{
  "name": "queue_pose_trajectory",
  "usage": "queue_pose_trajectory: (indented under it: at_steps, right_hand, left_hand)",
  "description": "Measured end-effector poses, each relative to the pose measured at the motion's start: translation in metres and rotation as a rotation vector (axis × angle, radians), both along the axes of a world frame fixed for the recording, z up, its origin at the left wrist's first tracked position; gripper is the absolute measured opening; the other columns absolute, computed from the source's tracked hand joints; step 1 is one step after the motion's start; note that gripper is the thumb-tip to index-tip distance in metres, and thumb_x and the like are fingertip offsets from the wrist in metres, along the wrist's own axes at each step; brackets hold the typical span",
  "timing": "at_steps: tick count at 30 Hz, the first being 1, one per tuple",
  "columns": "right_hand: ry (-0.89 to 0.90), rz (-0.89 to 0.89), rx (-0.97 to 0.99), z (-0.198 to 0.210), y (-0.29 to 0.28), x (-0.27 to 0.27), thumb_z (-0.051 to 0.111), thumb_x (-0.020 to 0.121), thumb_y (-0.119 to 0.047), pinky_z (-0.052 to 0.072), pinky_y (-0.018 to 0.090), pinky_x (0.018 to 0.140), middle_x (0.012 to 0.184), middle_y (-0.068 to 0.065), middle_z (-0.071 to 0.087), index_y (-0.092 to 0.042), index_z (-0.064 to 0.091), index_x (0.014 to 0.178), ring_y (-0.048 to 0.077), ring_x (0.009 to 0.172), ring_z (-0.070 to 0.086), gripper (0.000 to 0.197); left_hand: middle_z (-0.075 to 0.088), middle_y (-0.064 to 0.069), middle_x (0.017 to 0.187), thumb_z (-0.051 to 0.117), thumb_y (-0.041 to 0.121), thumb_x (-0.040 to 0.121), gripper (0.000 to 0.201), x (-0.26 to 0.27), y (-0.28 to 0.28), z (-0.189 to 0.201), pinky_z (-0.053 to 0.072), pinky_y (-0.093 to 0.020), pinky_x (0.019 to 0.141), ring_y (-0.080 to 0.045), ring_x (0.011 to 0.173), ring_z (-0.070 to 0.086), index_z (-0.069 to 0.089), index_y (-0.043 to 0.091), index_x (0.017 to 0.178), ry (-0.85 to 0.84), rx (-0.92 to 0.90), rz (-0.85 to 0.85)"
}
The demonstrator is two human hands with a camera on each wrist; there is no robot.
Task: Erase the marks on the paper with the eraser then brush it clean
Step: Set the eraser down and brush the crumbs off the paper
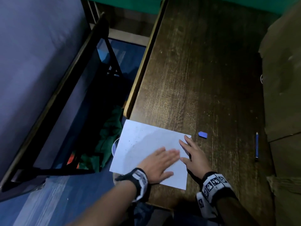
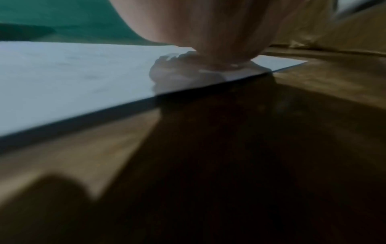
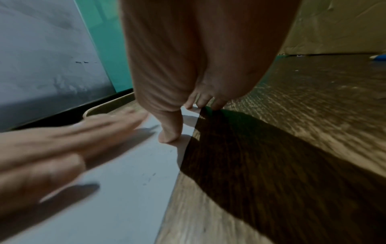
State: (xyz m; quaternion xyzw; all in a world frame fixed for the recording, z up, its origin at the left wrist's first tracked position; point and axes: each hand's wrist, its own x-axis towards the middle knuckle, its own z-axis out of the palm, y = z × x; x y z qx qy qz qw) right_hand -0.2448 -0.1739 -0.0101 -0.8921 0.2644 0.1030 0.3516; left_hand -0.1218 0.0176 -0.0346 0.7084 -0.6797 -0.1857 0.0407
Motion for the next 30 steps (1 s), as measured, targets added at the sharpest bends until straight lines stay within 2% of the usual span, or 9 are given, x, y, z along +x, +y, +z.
queue_pose_trajectory:
  at_steps: [3,9,12,14,17,22,24,27,30]
  right_hand:
    - [-0.003,-0.013,0.009,0.0,-0.001,-0.002,0.073,0.085,-0.009,0.028,0.037,0.119,0.159,-0.021,0.019,-0.032,0.037,0.15,0.002,0.146,0.02,0.078]
    - [0.049,-0.041,0.019,0.003,0.001,-0.002,0.072,0.086,-0.008,0.02,0.022,0.114,0.159,-0.025,0.015,-0.03,0.031,0.153,-0.002,0.144,0.019,0.082]
    - [0.056,-0.051,0.041,0.004,0.002,-0.001,0.071,0.086,-0.007,0.02,0.019,0.112,0.159,-0.027,0.014,-0.03,0.032,0.152,-0.002,0.144,0.02,0.081]
    - [0.044,-0.058,0.053,0.004,0.002,0.0,0.072,0.085,-0.006,0.022,0.022,0.115,0.158,-0.027,0.015,-0.029,0.033,0.152,-0.001,0.144,0.02,0.081]
    - [0.063,-0.04,0.028,0.005,0.001,0.0,0.074,0.085,-0.008,0.022,0.026,0.118,0.159,-0.024,0.016,-0.028,0.033,0.153,0.001,0.144,0.021,0.082]
    - [0.068,-0.029,0.044,0.008,-0.001,0.0,0.073,0.085,-0.008,0.022,0.023,0.114,0.159,-0.025,0.015,-0.028,0.033,0.152,-0.002,0.142,0.02,0.081]
    - [0.064,-0.03,0.045,0.008,0.0,-0.001,0.073,0.085,-0.007,0.021,0.022,0.114,0.159,-0.026,0.015,-0.028,0.033,0.152,-0.001,0.144,0.021,0.081]
    - [0.066,-0.036,0.052,0.009,0.001,0.0,0.073,0.085,-0.005,0.02,0.02,0.114,0.159,-0.024,0.016,-0.026,0.033,0.152,0.002,0.145,0.021,0.081]
    - [0.059,-0.036,0.048,0.008,0.0,0.0,0.074,0.084,-0.006,0.022,0.027,0.118,0.159,-0.023,0.017,-0.025,0.035,0.152,0.002,0.145,0.021,0.081]
  left_hand:
    - [-0.002,-0.001,0.17,0.022,0.05,0.107,0.068,0.008,-0.025,-0.004,-0.01,-0.04,0.125,-0.015,0.156,-0.005,0.002,0.017,0.163,-0.015,0.009,-0.008]
    - [-0.011,-0.003,0.169,-0.002,0.043,0.105,0.063,0.093,-0.031,0.009,-0.002,-0.042,0.126,-0.017,0.156,-0.011,-0.014,0.014,0.159,-0.304,0.099,0.463]
    - [-0.01,-0.006,0.169,-0.007,0.039,0.102,0.064,0.092,-0.025,0.008,-0.002,-0.044,0.125,-0.02,0.157,-0.007,-0.01,0.01,0.16,-0.271,0.111,0.694]
    - [-0.006,-0.006,0.17,0.0,0.041,0.105,0.065,0.062,-0.032,0.009,-0.001,-0.044,0.125,-0.021,0.157,-0.005,-0.002,0.012,0.162,-0.152,0.037,0.654]
    - [-0.011,-0.002,0.17,0.007,0.048,0.108,0.064,0.018,-0.038,0.006,-0.003,-0.043,0.127,-0.016,0.155,-0.015,-0.006,0.016,0.162,-0.049,0.037,0.404]
    - [-0.009,-0.003,0.169,-0.002,0.04,0.105,0.062,0.064,0.001,0.001,-0.004,-0.042,0.126,-0.017,0.156,-0.009,-0.006,0.013,0.161,-0.177,0.079,0.806]
    - [-0.01,-0.006,0.169,-0.003,0.038,0.105,0.063,0.076,0.014,0.007,-0.004,-0.044,0.126,-0.02,0.156,-0.009,-0.005,0.009,0.161,-0.245,0.128,0.878]
    - [-0.004,-0.008,0.17,0.011,0.04,0.107,0.064,0.054,-0.004,0.017,0.0,-0.047,0.127,-0.023,0.157,-0.004,0.0,0.009,0.162,-0.145,0.055,0.772]
    - [-0.006,-0.003,0.17,0.016,0.047,0.108,0.066,0.008,-0.027,0.01,-0.004,-0.045,0.126,-0.017,0.156,-0.01,-0.001,0.016,0.163,-0.025,0.019,0.372]
